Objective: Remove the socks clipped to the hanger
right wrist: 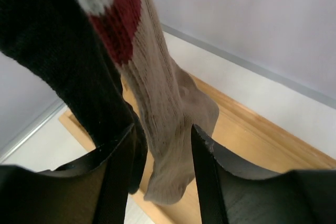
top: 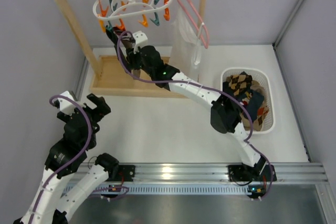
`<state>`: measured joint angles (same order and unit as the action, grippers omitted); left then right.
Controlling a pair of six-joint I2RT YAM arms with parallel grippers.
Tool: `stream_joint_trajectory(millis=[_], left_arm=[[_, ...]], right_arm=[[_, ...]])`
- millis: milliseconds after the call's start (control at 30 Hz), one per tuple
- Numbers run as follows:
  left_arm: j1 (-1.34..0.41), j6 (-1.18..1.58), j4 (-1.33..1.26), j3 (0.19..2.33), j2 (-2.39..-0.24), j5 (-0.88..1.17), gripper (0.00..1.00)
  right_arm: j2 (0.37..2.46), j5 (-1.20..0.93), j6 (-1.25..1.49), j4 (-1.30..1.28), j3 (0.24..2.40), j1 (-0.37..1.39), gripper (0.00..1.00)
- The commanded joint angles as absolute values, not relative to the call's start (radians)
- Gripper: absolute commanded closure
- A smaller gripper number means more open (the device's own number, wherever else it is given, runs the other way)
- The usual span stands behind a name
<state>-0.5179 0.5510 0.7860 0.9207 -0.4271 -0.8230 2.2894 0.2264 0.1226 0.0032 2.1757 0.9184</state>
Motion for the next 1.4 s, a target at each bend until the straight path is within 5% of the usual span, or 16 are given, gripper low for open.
stream_joint_trajectory(millis=[0,267,533,933,1367], left_arm=[[-0.517,0.555,0.781,0.911,-0.411,-0.816,0.01],[-0.517,0.594,0.779,1.029,-0.431,-0.75,0.01],[-0.517,0.526,0.782,1.302,-0.636,-0.626,0.01],[-0.517,0.365,0.79,1.842,-1.115,-0.617,0.01],[-0.517,0.299,0.787,2.089,-1.429,-0.617,0.01]], right_arm=[[2.328,0.219,0.103,0.002,2.259,0.908,0.57],[2.264,0.242,0.109,0.136,2.08,0.91,0.68],[2.197,0.264,0.078,0.225,1.978,0.917,1.0],[1.925,0.279,0.11,0.448,1.58,0.976,1.0],[1.712,0.252,0.132,0.439,1.367,1.042,1.0]])
